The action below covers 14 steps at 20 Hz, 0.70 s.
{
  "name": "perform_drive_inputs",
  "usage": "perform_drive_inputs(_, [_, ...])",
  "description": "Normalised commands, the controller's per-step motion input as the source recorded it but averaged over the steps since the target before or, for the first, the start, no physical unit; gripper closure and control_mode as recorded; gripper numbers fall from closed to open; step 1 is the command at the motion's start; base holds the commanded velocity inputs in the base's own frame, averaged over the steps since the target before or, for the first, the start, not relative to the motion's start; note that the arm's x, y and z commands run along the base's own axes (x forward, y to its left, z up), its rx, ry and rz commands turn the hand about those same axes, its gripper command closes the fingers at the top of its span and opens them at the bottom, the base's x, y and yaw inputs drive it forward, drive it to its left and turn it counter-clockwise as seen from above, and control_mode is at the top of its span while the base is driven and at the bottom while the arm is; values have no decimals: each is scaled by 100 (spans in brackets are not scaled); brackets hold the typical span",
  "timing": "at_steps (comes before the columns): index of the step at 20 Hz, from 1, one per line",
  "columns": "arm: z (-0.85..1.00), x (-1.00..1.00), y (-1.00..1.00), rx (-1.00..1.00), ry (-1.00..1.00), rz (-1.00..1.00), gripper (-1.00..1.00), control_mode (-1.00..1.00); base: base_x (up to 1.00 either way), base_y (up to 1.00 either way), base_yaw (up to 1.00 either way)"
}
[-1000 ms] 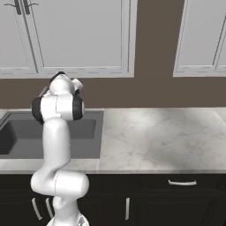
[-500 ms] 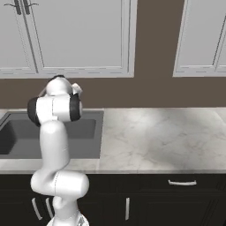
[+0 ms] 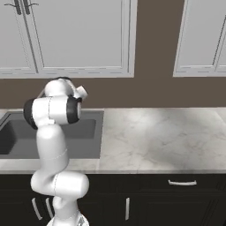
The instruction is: Take the fish out of the fridge, briefly rinse it in the sink, and place it on the tray next to the sink.
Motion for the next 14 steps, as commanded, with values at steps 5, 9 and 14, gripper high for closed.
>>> perform_drive_inputs(5, [10, -4, -19, 1, -3, -34, 100, -100, 0, 0, 0])
perform_drive_inputs(9, [74, -100, -21, 1, -21, -36, 100, -100, 0, 0, 0])
perform_drive_inputs(14, [81, -100, -39, -14, -22, -29, 100, -100, 0, 0, 0])
